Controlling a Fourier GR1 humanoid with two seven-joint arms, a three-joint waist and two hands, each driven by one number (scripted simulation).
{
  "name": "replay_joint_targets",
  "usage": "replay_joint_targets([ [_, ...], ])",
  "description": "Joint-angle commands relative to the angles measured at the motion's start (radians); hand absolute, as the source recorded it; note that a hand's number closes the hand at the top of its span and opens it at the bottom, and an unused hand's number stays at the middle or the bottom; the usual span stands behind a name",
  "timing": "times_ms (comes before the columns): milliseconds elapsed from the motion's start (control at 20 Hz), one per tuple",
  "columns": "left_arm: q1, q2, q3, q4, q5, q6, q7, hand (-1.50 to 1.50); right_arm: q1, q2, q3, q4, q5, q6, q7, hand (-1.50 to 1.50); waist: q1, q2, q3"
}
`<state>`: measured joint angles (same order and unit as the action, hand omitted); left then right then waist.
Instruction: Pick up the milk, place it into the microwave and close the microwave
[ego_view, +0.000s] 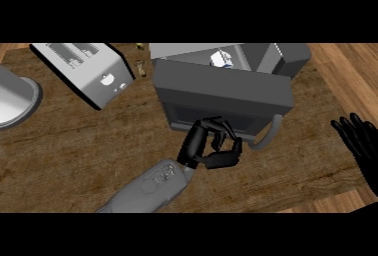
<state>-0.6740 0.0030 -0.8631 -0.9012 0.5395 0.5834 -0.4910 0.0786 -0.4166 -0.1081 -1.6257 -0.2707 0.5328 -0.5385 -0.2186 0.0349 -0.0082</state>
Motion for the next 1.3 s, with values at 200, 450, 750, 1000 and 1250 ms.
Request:
replay_joint_targets([
  [200, -0.103, -0.003, 0.037, 0.038, 0.134, 0.138, -0.003, -1.5, -0.058, -0.046, -0.046, -0.049, -0.071, 0.013, 0.042, -1.5, -0.048, 0.013, 0.0],
  [450, -0.174, -0.003, 0.062, 0.103, 0.186, 0.183, 0.031, -1.5, -0.131, -0.14, -0.13, -0.088, 0.03, -0.045, 0.018, -1.5, -0.076, 0.017, 0.001],
  [750, -0.192, -0.003, 0.098, 0.067, 0.268, 0.233, -0.008, -1.5, -0.199, -0.211, -0.179, -0.104, 0.119, -0.094, 0.011, 1.5, -0.074, 0.031, 0.0],
  [1000, -0.192, -0.003, 0.103, 0.083, 0.319, 0.242, -0.032, -1.5, -0.225, -0.225, -0.183, -0.092, 0.143, -0.105, 0.006, 1.5, -0.062, 0.045, 0.002],
  [1250, -0.211, -0.003, 0.091, 0.086, 0.356, 0.251, -0.057, -1.5, -0.257, -0.24, -0.186, -0.085, 0.152, -0.111, 0.013, 1.5, -0.064, 0.05, 0.002],
])
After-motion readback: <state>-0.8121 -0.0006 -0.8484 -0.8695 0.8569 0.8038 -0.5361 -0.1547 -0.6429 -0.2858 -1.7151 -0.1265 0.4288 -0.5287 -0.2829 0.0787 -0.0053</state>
